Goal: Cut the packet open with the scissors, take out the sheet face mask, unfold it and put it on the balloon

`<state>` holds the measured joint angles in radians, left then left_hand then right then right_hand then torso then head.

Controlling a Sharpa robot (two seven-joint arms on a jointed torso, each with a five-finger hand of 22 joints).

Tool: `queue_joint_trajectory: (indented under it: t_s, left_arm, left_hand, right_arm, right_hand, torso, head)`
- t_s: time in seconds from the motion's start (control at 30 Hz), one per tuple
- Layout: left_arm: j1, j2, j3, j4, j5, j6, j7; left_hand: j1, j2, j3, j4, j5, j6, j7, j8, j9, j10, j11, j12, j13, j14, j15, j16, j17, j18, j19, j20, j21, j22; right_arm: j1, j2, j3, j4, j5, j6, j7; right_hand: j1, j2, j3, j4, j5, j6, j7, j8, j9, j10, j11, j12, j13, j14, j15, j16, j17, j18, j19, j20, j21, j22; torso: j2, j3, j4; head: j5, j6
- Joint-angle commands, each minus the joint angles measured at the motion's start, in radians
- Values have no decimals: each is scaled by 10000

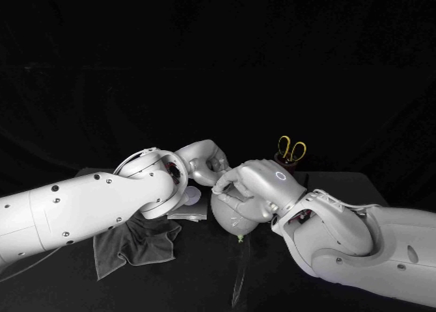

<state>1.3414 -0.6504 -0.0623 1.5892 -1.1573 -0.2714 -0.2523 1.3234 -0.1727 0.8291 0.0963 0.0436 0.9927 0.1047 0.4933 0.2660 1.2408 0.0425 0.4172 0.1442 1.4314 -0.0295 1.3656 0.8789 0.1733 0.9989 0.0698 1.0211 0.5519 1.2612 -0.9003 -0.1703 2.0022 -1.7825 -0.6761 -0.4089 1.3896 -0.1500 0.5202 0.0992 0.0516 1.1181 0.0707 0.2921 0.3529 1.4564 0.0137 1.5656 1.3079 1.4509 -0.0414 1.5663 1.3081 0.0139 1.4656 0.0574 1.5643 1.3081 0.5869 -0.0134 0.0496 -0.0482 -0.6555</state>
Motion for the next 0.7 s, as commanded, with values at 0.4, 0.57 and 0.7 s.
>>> queue_joint_trajectory:
  t_s: [0.4,0.57,0.7]
  left_arm:
    - [6,-36,9,-98,90,-70,158]
    - [5,-123,9,-147,282,-92,269]
    - [6,-159,10,-241,535,-80,352]
  left_hand:
    - [-10,61,75,0,52,47,-4,92,552,202,-122,37,-5,-4,-81,47,1,104,5,-96,53,13]
    - [-17,60,80,-2,52,46,-4,93,554,203,-121,36,-7,-5,-81,44,-11,104,5,-96,56,14]
    - [-18,60,81,-2,52,46,-3,93,554,203,-121,36,-7,-6,-81,41,-18,104,5,-96,56,14]
  right_arm:
    - [71,-176,55,-195,1483,-1381,1163]
    - [199,-191,100,-413,2169,-1863,1713]
    - [383,-67,157,-760,3071,-2126,2235]
  right_hand:
    - [-157,278,260,-55,-28,7,-49,290,133,1144,-207,52,2629,1199,-229,45,2627,-139,1052,-102,65,2627]
    - [-168,293,280,-57,-29,1,-48,309,144,1144,-206,52,2629,1199,-229,45,2627,-139,1052,-104,65,2627]
    - [-173,299,287,-58,-29,-3,-46,319,149,1144,-205,52,2629,1199,-229,45,2627,-139,1052,-104,65,2627]
  torso:
    - [7,-4,0]
    - [5,-9,3]
    - [-2,-10,5]
  head:
    - [36,74]
    - [41,131]
    - [75,187]
